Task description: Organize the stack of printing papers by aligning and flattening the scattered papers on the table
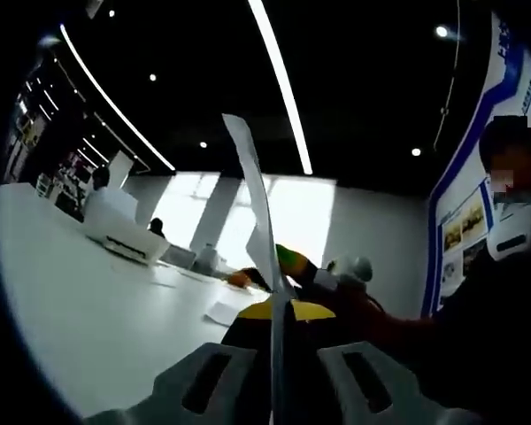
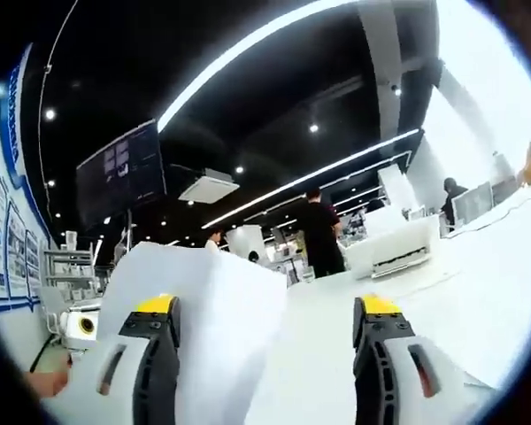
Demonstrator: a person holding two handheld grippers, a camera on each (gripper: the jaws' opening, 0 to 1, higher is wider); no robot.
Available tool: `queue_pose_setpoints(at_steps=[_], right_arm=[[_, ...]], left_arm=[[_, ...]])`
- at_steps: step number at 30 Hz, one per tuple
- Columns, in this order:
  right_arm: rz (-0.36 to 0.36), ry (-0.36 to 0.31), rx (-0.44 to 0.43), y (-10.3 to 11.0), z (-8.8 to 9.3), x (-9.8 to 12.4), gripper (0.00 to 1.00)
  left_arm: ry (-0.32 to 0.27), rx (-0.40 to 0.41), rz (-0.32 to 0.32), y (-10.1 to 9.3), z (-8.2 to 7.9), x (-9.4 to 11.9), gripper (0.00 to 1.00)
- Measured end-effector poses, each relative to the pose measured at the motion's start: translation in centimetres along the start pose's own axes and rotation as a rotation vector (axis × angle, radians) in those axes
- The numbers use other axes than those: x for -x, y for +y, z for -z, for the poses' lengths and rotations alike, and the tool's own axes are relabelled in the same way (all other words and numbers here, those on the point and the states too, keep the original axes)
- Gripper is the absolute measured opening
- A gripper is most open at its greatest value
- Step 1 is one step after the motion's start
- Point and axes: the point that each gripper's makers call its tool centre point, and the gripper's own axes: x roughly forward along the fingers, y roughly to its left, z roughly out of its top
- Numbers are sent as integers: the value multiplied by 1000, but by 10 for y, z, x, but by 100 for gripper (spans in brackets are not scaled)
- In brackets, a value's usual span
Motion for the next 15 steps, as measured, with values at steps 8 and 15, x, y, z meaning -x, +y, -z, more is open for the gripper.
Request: queue_pose_setpoints(at_steps=[8,15], right_arm=[[-290,29,-223,25,12,-7,73],[-560,108,-419,53,11,-3,37]], left_arm=[[-25,-6,44,-9,-5,0,6],[-20,28,65,-11,-3,-2,6]])
